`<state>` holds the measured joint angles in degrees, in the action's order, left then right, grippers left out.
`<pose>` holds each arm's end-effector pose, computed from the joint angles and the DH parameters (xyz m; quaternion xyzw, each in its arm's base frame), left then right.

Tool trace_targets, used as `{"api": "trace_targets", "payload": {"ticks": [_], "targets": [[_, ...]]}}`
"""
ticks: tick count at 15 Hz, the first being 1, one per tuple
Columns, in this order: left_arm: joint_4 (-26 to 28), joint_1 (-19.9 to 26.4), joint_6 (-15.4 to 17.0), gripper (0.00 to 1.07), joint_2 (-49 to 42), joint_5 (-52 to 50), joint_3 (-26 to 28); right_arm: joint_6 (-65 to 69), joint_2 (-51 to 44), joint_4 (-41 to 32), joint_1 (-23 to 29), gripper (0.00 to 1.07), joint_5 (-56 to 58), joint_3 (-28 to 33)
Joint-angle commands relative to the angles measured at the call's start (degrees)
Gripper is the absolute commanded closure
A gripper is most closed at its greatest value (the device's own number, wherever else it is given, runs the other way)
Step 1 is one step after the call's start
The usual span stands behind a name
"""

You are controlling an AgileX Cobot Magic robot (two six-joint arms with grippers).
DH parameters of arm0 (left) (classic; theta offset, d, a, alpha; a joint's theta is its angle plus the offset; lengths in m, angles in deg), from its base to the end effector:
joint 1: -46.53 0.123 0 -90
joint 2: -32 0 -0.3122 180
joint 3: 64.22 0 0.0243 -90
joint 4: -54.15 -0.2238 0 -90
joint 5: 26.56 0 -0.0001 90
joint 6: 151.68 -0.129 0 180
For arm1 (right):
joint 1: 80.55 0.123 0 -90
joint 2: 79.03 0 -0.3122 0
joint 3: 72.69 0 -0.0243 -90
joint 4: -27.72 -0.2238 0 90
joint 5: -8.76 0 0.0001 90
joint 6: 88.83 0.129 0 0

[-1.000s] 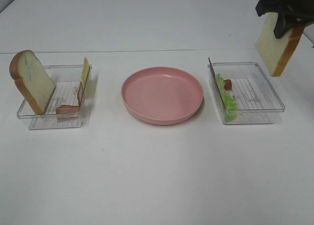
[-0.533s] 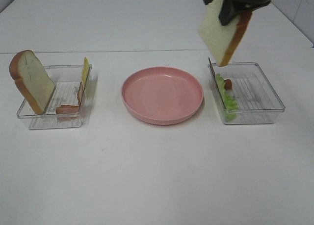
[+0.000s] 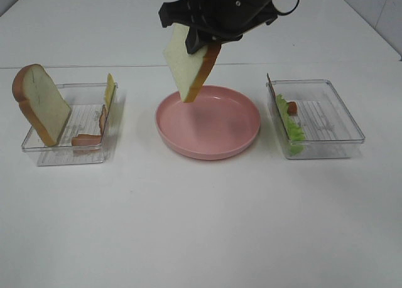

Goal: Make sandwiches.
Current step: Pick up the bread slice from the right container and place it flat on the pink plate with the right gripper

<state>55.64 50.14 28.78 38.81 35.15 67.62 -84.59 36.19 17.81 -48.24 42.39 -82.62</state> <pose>-0.0253 -0.0046 0.2504 -0.0295 0.8506 0.0015 0.5250 0.3655 0.2457 0.2736 -0.1772 0.9173 0.1761 0.3100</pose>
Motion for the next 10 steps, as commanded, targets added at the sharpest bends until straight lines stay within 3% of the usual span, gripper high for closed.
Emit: {"api": "trace_targets", "payload": {"ticks": [1,6,10], "targets": [[0.4,0.0,-0.11,0.15,-0.92,-0.23,-0.06,2.41,4.35,-0.06,0.0,1.07,-4.18,-0.4],[0.4,0.0,-0.11,0.15,-0.92,-0.23,-0.06,8.82,10.89,-0.29,-2.69,1.07,-6.02,-0.4],[0.4,0.0,-0.11,0.15,-0.92,-0.23,-0.06,8.82,11.86,-5.39,-4.7,1.07,-5.84,-0.4]]}}
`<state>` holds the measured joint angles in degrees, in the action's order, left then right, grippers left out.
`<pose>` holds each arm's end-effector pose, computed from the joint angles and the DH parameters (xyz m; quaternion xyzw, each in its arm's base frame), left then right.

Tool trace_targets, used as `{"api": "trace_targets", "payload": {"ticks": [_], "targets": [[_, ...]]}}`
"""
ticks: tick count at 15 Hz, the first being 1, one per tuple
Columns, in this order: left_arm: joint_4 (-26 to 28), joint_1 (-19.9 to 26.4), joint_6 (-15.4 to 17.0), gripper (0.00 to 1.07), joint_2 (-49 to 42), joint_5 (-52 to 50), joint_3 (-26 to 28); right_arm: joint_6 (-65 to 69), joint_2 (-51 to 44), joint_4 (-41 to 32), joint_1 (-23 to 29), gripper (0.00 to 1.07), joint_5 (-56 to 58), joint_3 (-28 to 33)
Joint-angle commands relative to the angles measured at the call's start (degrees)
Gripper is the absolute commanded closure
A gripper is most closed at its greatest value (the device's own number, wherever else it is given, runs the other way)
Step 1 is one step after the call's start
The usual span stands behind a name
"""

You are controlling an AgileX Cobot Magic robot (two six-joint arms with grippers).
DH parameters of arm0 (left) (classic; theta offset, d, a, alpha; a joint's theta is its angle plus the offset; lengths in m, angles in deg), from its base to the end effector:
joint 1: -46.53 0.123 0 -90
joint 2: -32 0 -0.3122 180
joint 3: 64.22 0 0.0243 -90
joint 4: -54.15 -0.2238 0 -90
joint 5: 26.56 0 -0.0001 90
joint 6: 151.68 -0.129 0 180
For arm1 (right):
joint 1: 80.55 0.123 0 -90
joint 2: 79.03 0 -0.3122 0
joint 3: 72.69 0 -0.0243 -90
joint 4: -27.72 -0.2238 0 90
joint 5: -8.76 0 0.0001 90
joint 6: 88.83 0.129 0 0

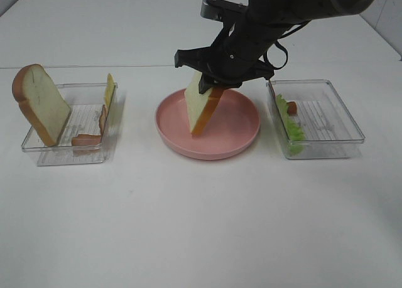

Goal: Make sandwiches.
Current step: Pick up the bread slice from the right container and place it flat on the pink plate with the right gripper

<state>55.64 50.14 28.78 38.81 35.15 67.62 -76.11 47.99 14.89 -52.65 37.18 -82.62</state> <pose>-0.0253 -0.0046 0.2504 -0.0295 0.8506 0.0015 0.5250 0.4107 0.2329 0.1870 -0.0480 0.9511 0.1772 0.2485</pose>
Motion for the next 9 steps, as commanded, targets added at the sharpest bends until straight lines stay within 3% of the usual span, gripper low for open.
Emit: {"api": "trace_targets", "payload": {"ticks": [1,4,9], "targets": [[0.4,0.0,-0.11,0.15,-0.92,-0.23,-0.06,-0.97,0.06,-4.81,-0.29,1.07,-1.03,-0.4],[0.4,0.0,-0.11,0.15,-0.92,-0.23,-0.06,-3.84,1.15,-8.94,-0.29,1.07,-1.03,-0.4],[0.4,0.0,-0.11,0.15,-0.92,-0.23,-0.06,-5.21,4.53,-9.97,-0.29,1.07,-1.95,-0.4]]}}
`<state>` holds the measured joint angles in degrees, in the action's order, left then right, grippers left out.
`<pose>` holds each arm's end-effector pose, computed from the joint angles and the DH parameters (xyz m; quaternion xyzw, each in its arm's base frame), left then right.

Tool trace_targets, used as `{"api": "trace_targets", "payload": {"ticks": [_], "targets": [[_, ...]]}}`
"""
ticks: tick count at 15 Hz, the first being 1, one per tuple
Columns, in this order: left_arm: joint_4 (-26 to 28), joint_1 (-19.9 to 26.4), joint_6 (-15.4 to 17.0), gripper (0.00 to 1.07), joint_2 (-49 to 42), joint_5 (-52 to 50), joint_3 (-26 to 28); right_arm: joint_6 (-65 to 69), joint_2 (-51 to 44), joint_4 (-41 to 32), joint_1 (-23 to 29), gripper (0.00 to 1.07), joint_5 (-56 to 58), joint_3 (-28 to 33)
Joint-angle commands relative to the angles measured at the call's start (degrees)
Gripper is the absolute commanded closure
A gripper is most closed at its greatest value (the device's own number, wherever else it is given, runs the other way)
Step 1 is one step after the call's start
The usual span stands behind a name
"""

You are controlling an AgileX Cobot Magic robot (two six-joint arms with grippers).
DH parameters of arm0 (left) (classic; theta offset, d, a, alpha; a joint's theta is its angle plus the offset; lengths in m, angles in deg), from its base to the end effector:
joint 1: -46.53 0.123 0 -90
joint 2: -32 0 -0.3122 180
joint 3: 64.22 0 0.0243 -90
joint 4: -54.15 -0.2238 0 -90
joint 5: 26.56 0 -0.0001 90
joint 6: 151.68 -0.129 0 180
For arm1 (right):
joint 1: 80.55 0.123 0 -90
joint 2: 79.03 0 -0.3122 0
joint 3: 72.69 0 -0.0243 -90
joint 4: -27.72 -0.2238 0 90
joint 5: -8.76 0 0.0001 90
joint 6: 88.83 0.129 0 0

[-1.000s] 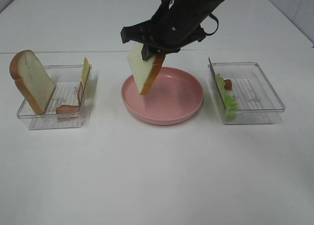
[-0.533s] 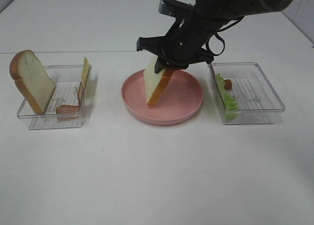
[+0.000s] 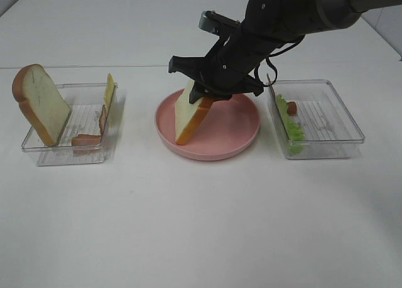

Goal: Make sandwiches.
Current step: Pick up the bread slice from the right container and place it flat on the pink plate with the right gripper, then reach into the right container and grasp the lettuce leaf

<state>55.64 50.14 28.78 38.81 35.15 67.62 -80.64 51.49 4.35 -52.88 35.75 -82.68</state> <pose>-0.0253 -0.0046 0.2504 -0.0295 0.8506 0.0015 0.5250 0.4139 0.2433 0.1628 -0.0136 0.9516 0.2163 0.2179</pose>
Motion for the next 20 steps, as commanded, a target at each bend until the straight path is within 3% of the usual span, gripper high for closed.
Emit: {"api": "trace_targets", "payload": {"ticks": [1,3,4,5,7,8,15,20], "targets": [[0.4,0.0,-0.11,0.15,-0.92,-0.23,-0.06,-0.69,1.2,1.32,-0.06,1.07,-0.69,-0.34],[0.4,0.0,-0.11,0.15,-0.92,-0.23,-0.06,-0.69,1.2,3.21,-0.06,1.01,-0.92,-0.34],[0.4,0.0,-0.11,0.15,-0.92,-0.23,-0.06,-0.69,1.2,6.25,-0.06,0.7,-1.03,-0.34],[0.4,0.0,-0.11,0.15,-0.92,-0.23,-0.06,-0.69,1.2,6.93,-0.06,0.57,-1.03,-0.34],[0.4,0.0,-0.11,0.15,-0.92,-0.23,-0.06,-1.32,0.4,9.4,0.06,0.18,-0.97,-0.34],[0.4,0.0,-0.11,0.15,-0.92,-0.23,-0.06,-2.23,0.0,9.74,0.06,0.12,-0.97,-0.34],[0.4,0.0,-0.11,0.15,-0.92,-0.23,-0.06,-11.23,-12.32,13.52,0.06,0.08,2.06,-0.34],[0.4,0.0,-0.11,0.15,-0.92,-0.23,-0.06,-4.87,-19.19,29.05,-0.06,0.08,15.81,-0.34]]}}
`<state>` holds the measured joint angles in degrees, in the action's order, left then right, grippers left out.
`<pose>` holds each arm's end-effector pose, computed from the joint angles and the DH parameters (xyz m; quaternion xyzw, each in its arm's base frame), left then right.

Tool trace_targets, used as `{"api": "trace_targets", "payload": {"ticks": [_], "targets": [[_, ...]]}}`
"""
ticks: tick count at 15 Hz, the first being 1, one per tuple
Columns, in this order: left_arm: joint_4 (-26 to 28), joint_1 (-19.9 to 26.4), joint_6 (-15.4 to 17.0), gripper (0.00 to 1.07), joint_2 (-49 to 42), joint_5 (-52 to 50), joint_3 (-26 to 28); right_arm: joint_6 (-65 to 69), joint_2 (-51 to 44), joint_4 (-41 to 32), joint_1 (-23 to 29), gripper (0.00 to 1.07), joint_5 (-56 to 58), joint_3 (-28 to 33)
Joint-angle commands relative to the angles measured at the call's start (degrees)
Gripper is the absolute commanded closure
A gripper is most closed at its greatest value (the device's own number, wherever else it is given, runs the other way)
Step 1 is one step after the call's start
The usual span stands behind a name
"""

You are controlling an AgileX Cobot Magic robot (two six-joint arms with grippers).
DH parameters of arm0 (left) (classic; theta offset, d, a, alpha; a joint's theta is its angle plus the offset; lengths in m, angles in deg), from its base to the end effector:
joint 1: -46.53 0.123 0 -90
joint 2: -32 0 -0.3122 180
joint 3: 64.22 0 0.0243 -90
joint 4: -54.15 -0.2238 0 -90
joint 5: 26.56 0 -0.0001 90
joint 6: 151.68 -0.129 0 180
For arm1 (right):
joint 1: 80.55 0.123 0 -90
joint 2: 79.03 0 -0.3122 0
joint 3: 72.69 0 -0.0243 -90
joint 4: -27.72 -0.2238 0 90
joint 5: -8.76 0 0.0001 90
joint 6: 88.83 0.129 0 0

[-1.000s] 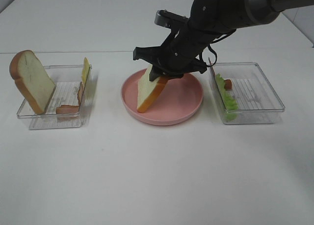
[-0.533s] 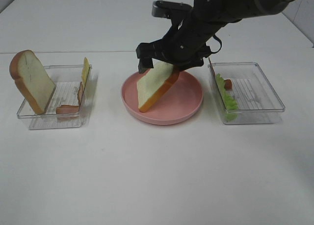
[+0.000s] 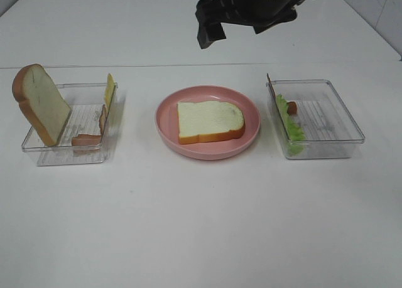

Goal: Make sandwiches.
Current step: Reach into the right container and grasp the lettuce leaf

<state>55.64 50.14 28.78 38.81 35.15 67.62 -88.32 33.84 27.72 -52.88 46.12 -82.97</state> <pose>-0.0253 -0.0046 0.2504 -0.0295 0.8506 0.0015 0.5250 0.3790 0.1987 0.2868 -0.2206 0.9133 0.0834 0.3321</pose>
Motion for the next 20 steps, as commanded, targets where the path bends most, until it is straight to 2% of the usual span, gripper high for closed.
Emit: {"api": "trace_targets", "payload": {"ticks": [1,2,3,7,12,20], "targets": [[0.4,0.0,-0.11,0.15,-0.92,-0.23,-0.06,4.81,-2.12,10.66,-0.06,0.08,9.28,-0.06],[0.4,0.0,-0.11,0.15,-0.92,-0.23,-0.06,7.96,-1.95,17.36,-0.06,0.08,14.27,0.0],[0.4,0.0,-0.11,0.15,-0.92,-0.23,-0.06,10.43,-1.55,19.88,-0.11,0.08,16.04,0.0],[0.4,0.0,-0.11,0.15,-0.92,-0.23,-0.06,11.69,-0.23,20.86,-0.57,0.08,16.33,0.0],[0.4,0.0,-0.11,0.15,-0.92,-0.23,-0.06,6.3,4.81,6.25,-8.14,0.08,15.64,0.0],[0.4,0.0,-0.11,0.15,-0.92,-0.23,-0.06,4.01,13.41,4.18,-8.08,0.08,12.49,0.0]]}}
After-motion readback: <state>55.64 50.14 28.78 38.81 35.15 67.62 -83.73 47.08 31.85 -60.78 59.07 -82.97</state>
